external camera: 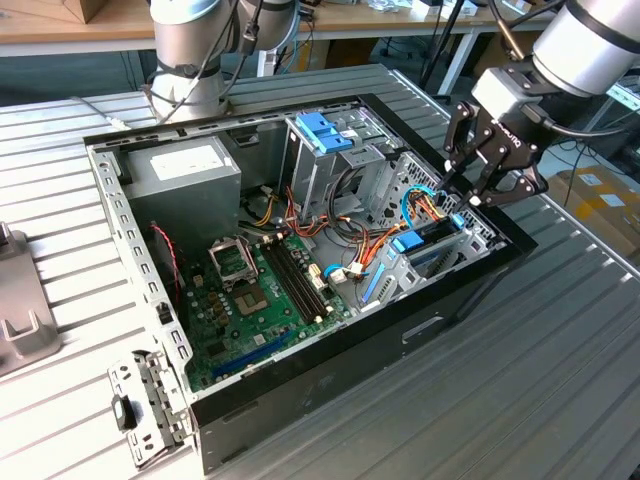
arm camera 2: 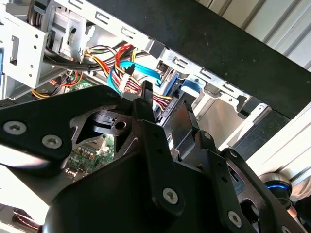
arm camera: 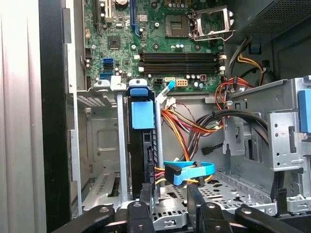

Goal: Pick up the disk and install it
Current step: 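Insert the second disk wire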

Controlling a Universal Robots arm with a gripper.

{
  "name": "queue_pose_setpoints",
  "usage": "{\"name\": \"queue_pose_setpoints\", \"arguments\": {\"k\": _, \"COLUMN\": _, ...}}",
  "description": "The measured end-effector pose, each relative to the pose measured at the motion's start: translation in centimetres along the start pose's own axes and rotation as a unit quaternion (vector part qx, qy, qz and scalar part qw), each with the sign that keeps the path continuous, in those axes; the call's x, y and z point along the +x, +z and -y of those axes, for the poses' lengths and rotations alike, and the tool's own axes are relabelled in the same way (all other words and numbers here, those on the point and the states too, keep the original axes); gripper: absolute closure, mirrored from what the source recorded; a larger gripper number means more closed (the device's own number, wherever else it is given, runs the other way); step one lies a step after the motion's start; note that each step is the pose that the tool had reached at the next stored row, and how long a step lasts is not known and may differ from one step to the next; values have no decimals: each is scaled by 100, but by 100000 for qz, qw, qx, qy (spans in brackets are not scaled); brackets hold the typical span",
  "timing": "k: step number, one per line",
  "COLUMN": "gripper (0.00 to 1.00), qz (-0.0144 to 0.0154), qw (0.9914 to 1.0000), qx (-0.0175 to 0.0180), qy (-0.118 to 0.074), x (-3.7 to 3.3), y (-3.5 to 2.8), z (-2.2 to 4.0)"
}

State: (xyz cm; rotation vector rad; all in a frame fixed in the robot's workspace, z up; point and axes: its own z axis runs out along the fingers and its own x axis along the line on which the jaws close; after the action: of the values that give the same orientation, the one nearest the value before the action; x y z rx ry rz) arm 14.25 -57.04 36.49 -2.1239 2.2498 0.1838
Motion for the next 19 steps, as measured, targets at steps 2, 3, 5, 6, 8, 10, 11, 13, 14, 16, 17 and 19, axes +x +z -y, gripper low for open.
{"name": "queue_pose_setpoints", "arguments": {"k": 2, "gripper": 58, "qz": 3, "qw": 100000, "qx": 1, "qy": 0, "x": -9, "y": 2, "z": -13}}
{"name": "queue_pose_setpoints", "arguments": {"k": 3, "gripper": 58, "qz": 2, "qw": 100000, "qx": 1, "qy": 1, "x": -12, "y": 3, "z": -21}}
{"name": "queue_pose_setpoints", "arguments": {"k": 5, "gripper": 58, "qz": 3, "qw": 100000, "qx": 1, "qy": 1, "x": -16, "y": 4, "z": -38}}
{"name": "queue_pose_setpoints", "arguments": {"k": 6, "gripper": 58, "qz": -1, "qw": 100000, "qx": 3, "qy": -1, "x": -16, "y": 5, "z": -48}}
{"name": "queue_pose_setpoints", "arguments": {"k": 8, "gripper": 58, "qz": -2, "qw": 100000, "qx": 3, "qy": 2, "x": -14, "y": 6, "z": -78}}
{"name": "queue_pose_setpoints", "arguments": {"k": 10, "gripper": 58, "qz": 6, "qw": 100000, "qx": 2, "qy": -2, "x": -13, "y": 8, "z": -103}}
{"name": "queue_pose_setpoints", "arguments": {"k": 11, "gripper": 58, "qz": 2, "qw": 100000, "qx": 2, "qy": 0, "x": -12, "y": 8, "z": -115}}
{"name": "queue_pose_setpoints", "arguments": {"k": 13, "gripper": 58, "qz": 2, "qw": 100000, "qx": 2, "qy": 2, "x": -10, "y": 10, "z": -146}}
{"name": "queue_pose_setpoints", "arguments": {"k": 14, "gripper": 58, "qz": -4, "qw": 100000, "qx": 3, "qy": 4, "x": -10, "y": 10, "z": -153}}
{"name": "queue_pose_setpoints", "arguments": {"k": 16, "gripper": 58, "qz": -5, "qw": 100000, "qx": 0, "qy": -4, "x": -10, "y": 10, "z": -154}}
{"name": "queue_pose_setpoints", "arguments": {"k": 17, "gripper": 58, "qz": 2, "qw": 100000, "qx": 2, "qy": -2, "x": -10, "y": 11, "z": -155}}
{"name": "queue_pose_setpoints", "arguments": {"k": 19, "gripper": 58, "qz": 1, "qw": 100000, "qx": 1, "qy": -1, "x": -10, "y": 10, "z": -155}}
